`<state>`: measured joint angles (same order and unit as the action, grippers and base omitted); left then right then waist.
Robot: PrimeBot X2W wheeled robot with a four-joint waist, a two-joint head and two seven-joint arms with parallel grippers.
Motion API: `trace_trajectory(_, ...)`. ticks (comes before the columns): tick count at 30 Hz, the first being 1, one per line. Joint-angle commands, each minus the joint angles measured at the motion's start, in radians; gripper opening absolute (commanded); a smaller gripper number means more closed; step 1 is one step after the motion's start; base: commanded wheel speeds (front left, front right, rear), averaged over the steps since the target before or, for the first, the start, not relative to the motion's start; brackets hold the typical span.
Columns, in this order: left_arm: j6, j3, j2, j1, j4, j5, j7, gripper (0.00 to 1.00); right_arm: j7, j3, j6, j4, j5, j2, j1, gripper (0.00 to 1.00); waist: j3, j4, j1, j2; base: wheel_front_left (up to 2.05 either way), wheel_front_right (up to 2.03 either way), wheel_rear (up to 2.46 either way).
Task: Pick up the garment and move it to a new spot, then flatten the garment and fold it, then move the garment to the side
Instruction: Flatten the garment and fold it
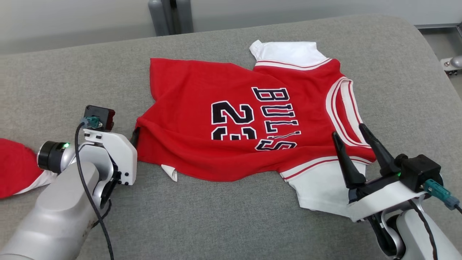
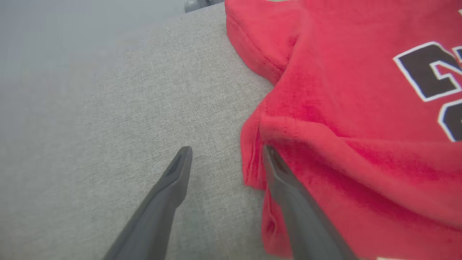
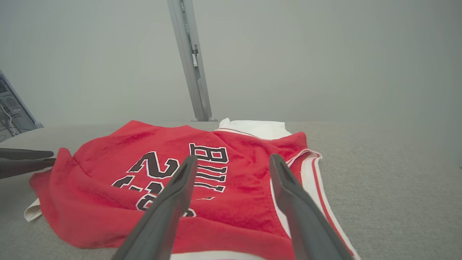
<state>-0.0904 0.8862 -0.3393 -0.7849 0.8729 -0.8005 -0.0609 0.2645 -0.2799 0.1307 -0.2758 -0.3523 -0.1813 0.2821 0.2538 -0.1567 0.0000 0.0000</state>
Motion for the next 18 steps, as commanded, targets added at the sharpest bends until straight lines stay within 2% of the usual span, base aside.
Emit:
trace_trajectory(1, -0.013, -0.010, -0.018, 0.004, 0.013, 0.009, 0.038, 1.00, 0.001, 0.012, 0.000, 0.004, 0.009, -0.014, 0.003, 1.00, -0.015, 0.022, 0.0000, 0.0000, 0.00, 0.00, 0.00)
trace_trajectory(2, -0.013, -0.010, -0.018, 0.004, 0.013, 0.009, 0.038, 1.00, 0.001, 0.012, 0.000, 0.004, 0.009, -0.014, 0.003, 1.00, -0.015, 0.022, 0.0000, 0.0000, 0.00, 0.00, 0.00)
trace_trajectory(9, -0.058, -0.068, -0.049, 0.033, 0.008, -0.004, 0.222, 1.00, 0.001, 0.036, 0.000, 0.011, 0.031, -0.038, -0.019, 1.00, -0.066, 0.083, 0.0000, 0.0000, 0.00, 0.00, 0.00)
trace_trajectory(12, -0.060, -0.106, -0.042, 0.071, -0.028, -0.030, 0.289, 1.00, 0.001, 0.047, 0.000, 0.027, 0.038, -0.042, -0.028, 1.00, -0.091, 0.105, 0.0000, 0.0000, 0.00, 0.00, 0.00)
trace_trajectory(15, -0.066, -0.152, -0.039, 0.126, -0.096, -0.036, 0.321, 1.00, 0.001, 0.065, 0.000, 0.057, 0.048, -0.040, -0.045, 1.00, -0.116, 0.119, 0.0000, 0.0000, 0.00, 0.00, 0.00)
trace_trajectory(18, -0.094, -0.283, -0.028, 0.239, -0.275, 0.032, 0.326, 1.00, 0.001, 0.096, 0.000, 0.098, 0.067, -0.028, -0.072, 1.00, -0.145, 0.130, 0.0000, 0.0000, 0.00, 0.00, 0.00)
